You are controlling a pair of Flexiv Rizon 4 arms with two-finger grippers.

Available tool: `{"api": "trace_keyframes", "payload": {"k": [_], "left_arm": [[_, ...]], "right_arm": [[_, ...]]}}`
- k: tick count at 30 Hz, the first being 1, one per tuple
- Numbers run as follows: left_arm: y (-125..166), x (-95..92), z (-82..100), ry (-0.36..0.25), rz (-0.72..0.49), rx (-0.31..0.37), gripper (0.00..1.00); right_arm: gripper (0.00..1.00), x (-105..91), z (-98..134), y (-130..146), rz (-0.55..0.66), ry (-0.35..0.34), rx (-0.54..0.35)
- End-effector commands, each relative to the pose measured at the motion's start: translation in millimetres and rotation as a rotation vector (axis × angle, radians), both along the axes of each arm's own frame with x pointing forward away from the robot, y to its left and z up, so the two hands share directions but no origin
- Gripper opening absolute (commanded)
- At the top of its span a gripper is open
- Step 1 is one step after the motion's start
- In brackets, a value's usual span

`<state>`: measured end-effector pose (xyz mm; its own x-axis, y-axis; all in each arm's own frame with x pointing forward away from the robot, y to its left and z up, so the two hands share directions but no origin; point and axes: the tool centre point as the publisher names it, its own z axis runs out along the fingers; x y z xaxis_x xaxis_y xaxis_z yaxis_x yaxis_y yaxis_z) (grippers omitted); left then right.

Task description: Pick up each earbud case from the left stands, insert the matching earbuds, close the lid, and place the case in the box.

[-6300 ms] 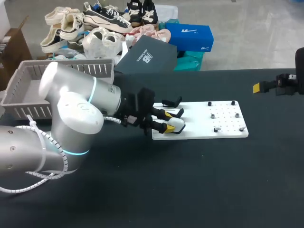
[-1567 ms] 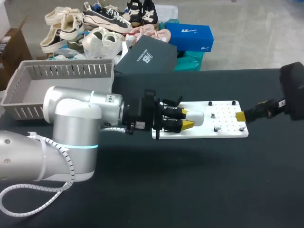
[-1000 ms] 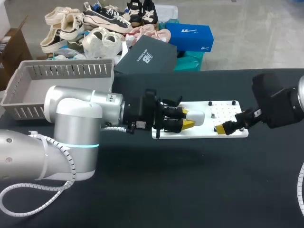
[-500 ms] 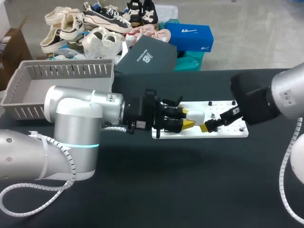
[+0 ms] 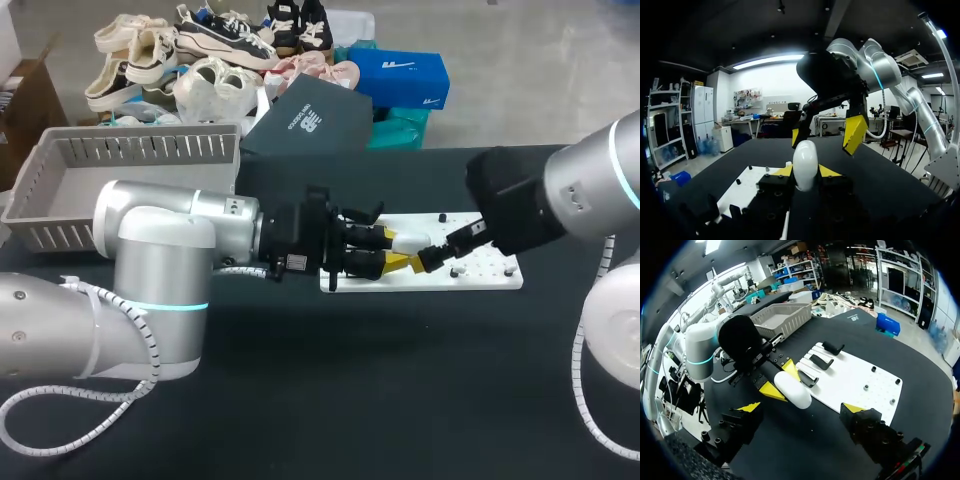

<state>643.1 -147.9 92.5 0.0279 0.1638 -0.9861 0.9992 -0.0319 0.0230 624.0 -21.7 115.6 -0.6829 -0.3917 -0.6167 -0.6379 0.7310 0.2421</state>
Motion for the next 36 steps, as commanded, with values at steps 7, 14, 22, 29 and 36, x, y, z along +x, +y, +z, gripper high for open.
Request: {"api": "trace_keyframes", "payload": {"k": [7,14,22,29,36], "left_arm": [[0,0.5,-1.2,-0.001,-0.001,-0.004,0.00],[0,0.5,-1.2,-0.001,-0.001,-0.004,0.00],[0,0.5,-1.2,-0.001,-0.001,-0.004,0.00],[0,0.5,-1.2,-0.001,-0.001,-0.004,0.00],[0,0.5,-1.2,-0.001,-0.001,-0.004,0.00]], "right_arm": [[1.00,8.2,-3,2,-0.035,-0.011,-0.026],[1.00,12.4,-4,1,-0.048,-0.010,-0.032],[1.00,17.0,-4,-4,-0.076,-0.011,-0.033],[1.00,14.6,-4,-5,-0.072,-0.008,-0.036],[1.00,15.2,-8,-5,-0.072,-0.002,-0.045]]}}
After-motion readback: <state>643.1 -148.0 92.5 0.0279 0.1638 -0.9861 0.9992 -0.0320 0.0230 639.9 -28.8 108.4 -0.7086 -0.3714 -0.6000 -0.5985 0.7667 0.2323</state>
